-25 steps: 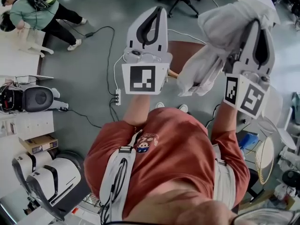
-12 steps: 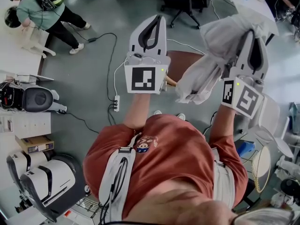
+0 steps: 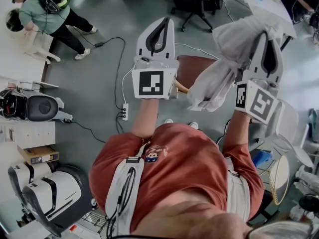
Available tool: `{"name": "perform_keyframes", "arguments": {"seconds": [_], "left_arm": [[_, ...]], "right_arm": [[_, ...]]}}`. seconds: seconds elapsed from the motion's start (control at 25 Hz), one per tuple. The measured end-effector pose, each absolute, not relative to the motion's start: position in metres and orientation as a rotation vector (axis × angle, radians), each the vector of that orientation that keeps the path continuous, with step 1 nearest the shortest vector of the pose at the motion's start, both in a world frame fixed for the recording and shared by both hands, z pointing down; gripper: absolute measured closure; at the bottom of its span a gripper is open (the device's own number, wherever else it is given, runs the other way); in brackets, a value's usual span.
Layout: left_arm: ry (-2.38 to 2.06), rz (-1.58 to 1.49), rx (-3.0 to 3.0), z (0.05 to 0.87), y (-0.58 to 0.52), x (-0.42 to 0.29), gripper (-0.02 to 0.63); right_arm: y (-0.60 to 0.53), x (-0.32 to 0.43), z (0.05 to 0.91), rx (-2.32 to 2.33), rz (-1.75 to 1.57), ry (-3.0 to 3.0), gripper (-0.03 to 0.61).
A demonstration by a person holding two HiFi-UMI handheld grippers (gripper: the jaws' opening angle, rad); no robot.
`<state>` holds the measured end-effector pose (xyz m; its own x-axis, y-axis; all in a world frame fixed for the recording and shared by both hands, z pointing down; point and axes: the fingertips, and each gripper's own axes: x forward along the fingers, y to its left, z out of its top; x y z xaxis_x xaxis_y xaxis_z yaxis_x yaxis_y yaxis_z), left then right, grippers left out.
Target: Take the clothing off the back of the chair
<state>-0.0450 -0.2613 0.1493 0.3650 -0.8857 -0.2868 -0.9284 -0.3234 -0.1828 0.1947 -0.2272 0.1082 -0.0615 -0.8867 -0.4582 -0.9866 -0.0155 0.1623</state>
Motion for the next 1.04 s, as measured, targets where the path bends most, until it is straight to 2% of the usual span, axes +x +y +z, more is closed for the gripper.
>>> {"name": "perform_keyframes", "arguments": {"seconds": [1.04], "left_arm": [[1.584, 0.22, -2.31, 0.1476, -0.2635, -0.0498, 0.6]], "right_arm": [[-0.234, 0.1879, 0.1112, -2.019, 0.677, 2.049, 0.537]]}}
